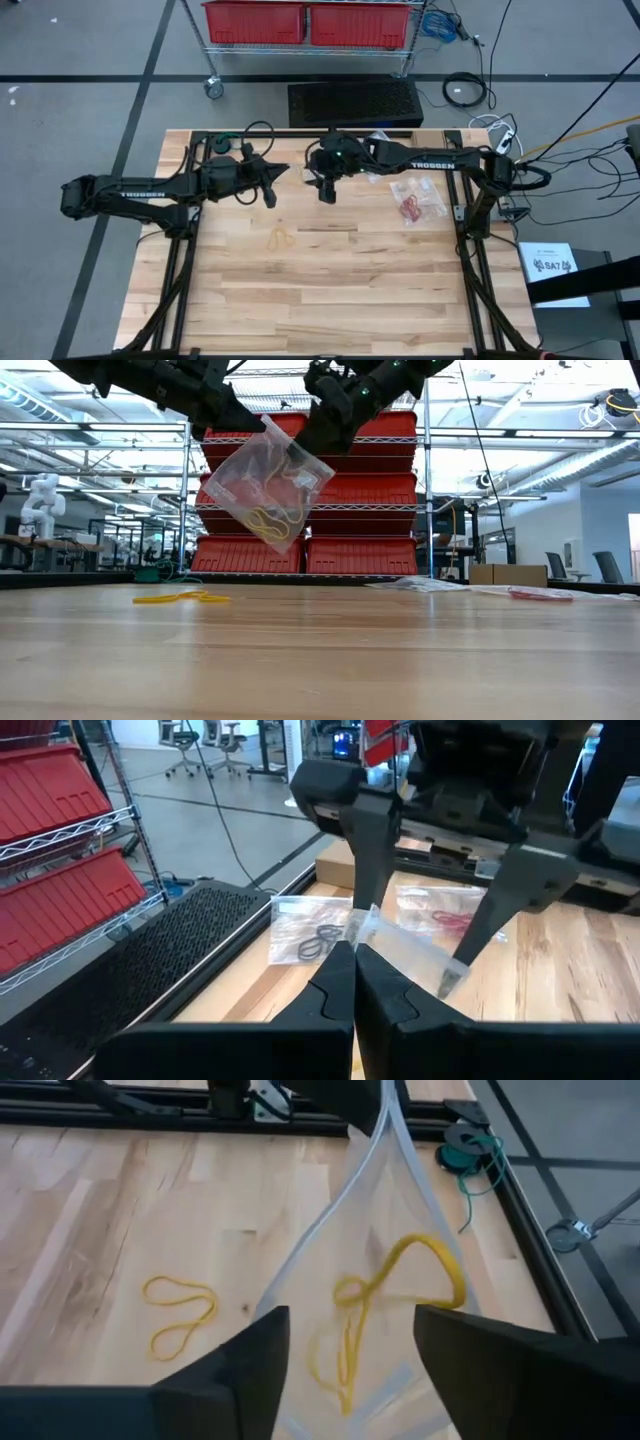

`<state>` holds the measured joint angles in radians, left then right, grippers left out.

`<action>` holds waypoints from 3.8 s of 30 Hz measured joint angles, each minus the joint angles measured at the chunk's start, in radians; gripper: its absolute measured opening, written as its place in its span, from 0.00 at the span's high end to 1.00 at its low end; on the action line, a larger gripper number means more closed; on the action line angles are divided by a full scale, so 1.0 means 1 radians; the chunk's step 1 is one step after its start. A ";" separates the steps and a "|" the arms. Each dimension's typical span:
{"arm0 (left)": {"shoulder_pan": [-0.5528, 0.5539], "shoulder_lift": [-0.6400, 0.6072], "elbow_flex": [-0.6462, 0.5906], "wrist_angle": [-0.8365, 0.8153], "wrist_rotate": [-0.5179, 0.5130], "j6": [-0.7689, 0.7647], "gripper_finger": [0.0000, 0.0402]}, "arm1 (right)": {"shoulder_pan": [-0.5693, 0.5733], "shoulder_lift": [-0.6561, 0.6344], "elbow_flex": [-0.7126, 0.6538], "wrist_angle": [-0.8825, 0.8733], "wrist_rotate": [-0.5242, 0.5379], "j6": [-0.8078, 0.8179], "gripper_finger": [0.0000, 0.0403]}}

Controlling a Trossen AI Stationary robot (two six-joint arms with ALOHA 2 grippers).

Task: Sort rubber bands
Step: Put the top yellow rubber band into the zip bag, then put the yellow rubber band into the zip bag

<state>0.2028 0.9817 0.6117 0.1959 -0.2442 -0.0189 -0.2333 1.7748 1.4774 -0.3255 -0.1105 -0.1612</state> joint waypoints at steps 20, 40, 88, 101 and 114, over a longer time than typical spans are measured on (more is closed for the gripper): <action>0.001 -0.072 -0.011 -0.121 -0.206 0.007 1.00 | -0.010 0.000 0.178 -0.471 -0.210 -0.023 0.47; -0.002 -0.415 -0.200 -0.152 -0.129 -0.036 1.00 | 0.186 0.252 -0.081 0.372 -0.220 0.311 0.55; -0.002 -0.546 -0.200 -0.313 -0.018 0.001 1.00 | 0.274 0.595 0.325 -0.108 0.210 0.453 1.00; -0.002 -0.539 -0.200 -0.309 -0.012 0.007 1.00 | 0.227 0.360 0.376 -0.374 0.264 0.206 1.00; -0.002 -0.445 -0.200 -0.270 -0.010 -0.002 1.00 | 0.167 0.091 0.379 -0.327 0.299 0.056 1.00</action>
<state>0.2005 0.5364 0.4118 -0.0742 -0.2543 -0.0205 -0.0664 1.8654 1.8561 -0.6521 0.1883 -0.1052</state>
